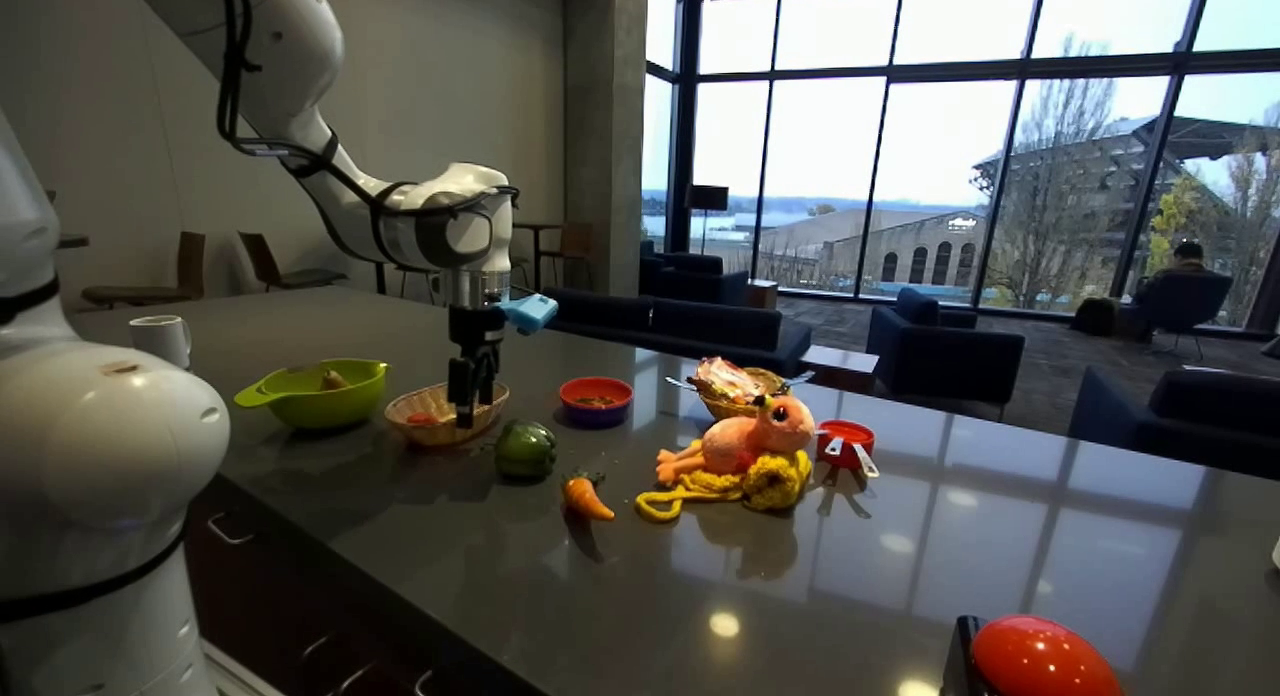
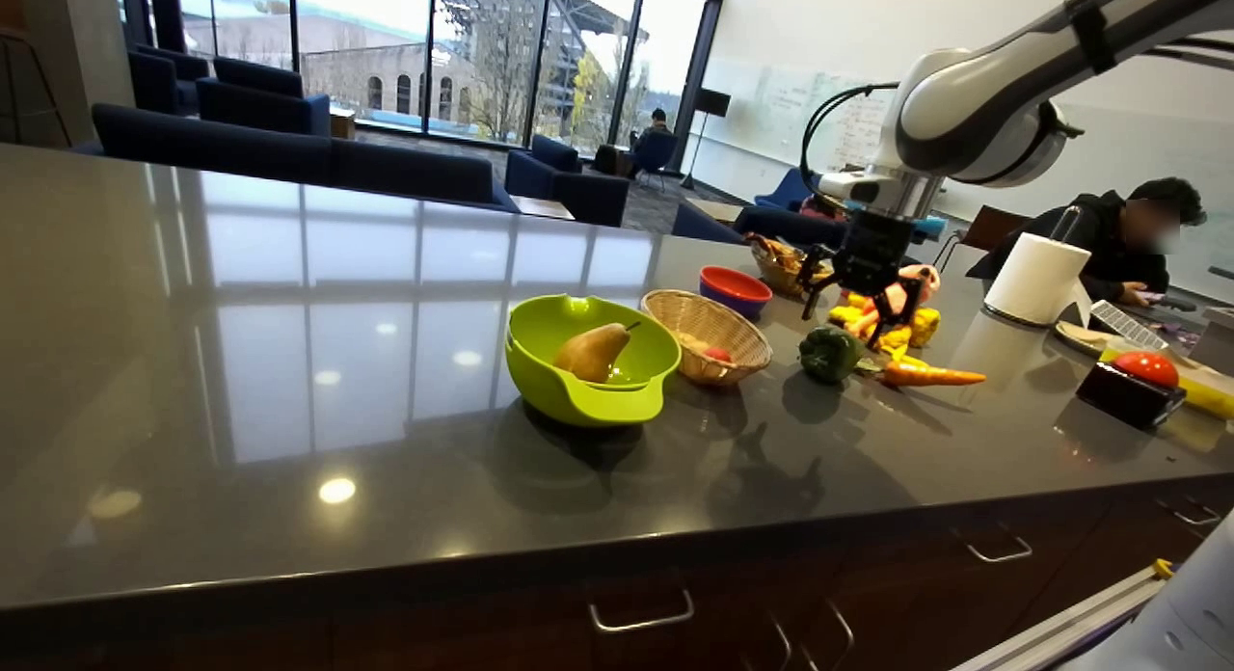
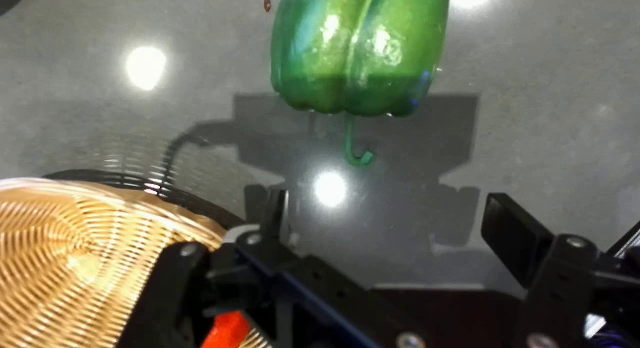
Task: Move the green pepper closer to the orange bowl
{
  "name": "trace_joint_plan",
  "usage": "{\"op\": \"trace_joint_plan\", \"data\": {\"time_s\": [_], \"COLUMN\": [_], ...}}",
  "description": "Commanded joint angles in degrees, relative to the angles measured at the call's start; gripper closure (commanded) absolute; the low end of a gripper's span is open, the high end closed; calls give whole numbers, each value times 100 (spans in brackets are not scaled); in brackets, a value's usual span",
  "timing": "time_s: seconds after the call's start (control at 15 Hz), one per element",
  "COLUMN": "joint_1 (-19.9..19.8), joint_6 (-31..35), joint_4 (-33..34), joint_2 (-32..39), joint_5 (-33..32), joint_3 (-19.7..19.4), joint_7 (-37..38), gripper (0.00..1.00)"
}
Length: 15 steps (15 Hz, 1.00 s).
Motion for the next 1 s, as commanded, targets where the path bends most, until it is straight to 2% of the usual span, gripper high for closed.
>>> {"op": "trace_joint_plan", "data": {"time_s": [0.0, 0.8, 0.87, 0.93], "joint_1": [-110, -388, -410, -426], "joint_6": [255, 512, 528, 528], "joint_4": [119, 242, 263, 281], "joint_2": [313, 991, 1034, 1061], "joint_5": [-23, -189, -202, -205], "joint_3": [147, 302, 317, 332], "joint_7": [-191, -469, -463, -465], "gripper": [0, 0, 16, 24]}}
